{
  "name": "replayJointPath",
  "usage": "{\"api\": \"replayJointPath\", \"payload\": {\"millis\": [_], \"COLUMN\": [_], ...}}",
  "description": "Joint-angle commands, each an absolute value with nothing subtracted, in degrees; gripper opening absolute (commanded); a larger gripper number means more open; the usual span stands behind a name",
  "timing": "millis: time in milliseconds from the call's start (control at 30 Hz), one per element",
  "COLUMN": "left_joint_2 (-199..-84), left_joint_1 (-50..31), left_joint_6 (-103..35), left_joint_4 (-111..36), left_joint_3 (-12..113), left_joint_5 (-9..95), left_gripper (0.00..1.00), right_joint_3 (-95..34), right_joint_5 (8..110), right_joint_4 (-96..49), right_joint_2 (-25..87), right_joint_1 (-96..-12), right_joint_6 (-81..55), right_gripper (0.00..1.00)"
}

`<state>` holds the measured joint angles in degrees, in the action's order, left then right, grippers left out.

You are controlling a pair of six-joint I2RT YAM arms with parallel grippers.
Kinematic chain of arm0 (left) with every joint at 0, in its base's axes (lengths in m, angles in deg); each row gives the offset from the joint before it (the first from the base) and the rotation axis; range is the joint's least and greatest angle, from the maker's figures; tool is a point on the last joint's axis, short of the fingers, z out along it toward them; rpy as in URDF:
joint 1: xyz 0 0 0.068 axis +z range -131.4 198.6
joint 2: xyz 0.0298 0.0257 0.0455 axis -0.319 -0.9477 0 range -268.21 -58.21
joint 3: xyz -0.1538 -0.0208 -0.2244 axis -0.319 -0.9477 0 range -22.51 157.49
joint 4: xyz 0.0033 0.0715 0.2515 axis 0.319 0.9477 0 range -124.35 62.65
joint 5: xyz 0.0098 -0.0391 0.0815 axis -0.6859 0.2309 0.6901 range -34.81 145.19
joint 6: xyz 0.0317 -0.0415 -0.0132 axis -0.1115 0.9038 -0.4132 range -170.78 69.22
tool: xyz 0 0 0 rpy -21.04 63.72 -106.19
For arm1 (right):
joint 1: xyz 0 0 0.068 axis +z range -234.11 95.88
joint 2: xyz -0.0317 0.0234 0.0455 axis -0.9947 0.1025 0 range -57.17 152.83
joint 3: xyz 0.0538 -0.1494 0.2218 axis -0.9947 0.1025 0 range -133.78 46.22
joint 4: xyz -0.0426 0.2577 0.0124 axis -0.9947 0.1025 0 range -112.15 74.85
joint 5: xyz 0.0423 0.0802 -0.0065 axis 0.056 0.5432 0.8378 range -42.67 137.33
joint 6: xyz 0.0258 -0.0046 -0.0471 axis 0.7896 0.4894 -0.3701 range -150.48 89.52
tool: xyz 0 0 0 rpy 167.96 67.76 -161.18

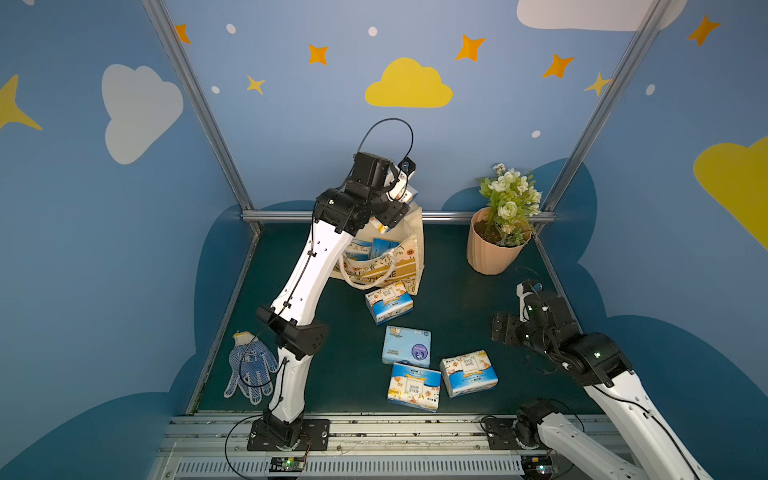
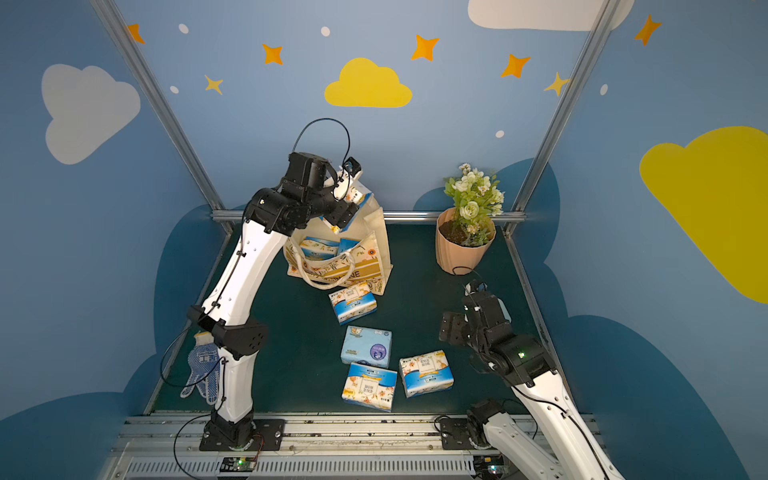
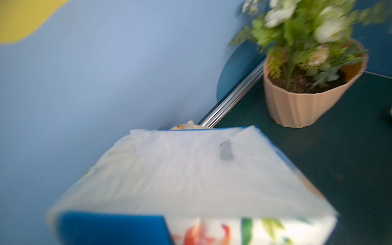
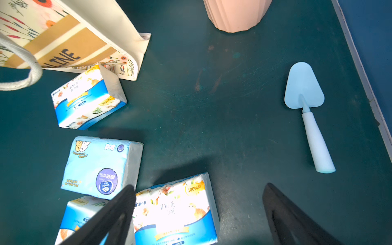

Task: Put tissues into the canvas bag
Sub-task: Place the pack of facial tissues in the canvas bag.

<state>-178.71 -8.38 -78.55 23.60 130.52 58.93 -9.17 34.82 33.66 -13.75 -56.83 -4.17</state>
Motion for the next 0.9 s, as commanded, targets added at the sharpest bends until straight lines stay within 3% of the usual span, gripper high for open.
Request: {"api": "replayJointPath", "payload": {"millis": [0,467,867], "left_joint_2": [-180.0,-185.7,-189.5], "left_joint_1": [-3.8,-1.8,-1.7], "left_joint_6": [-74.2,-70.9,-78.4], "left_joint_4": [19.1,22.1,20.2], "left_joint_3": [130.9,128.0,122.4], "left_joint_5": [58.4,52.3,65.6], "left_gripper": [0.85,0.84,0.86], "right_joint_3": [-10.0,-8.9,-7.7], "right_joint_5": [35.3,35.9,35.7], "right_joint_4": [33.7,32.9,32.7], "right_joint_2": [-14.4,-14.0,-14.3], "right_joint_1": [-57.2,-57.4,-57.5], "right_joint_6": [-4.9,-4.6,-4.7], "right_gripper": [0.95,0.94,0.94]}}
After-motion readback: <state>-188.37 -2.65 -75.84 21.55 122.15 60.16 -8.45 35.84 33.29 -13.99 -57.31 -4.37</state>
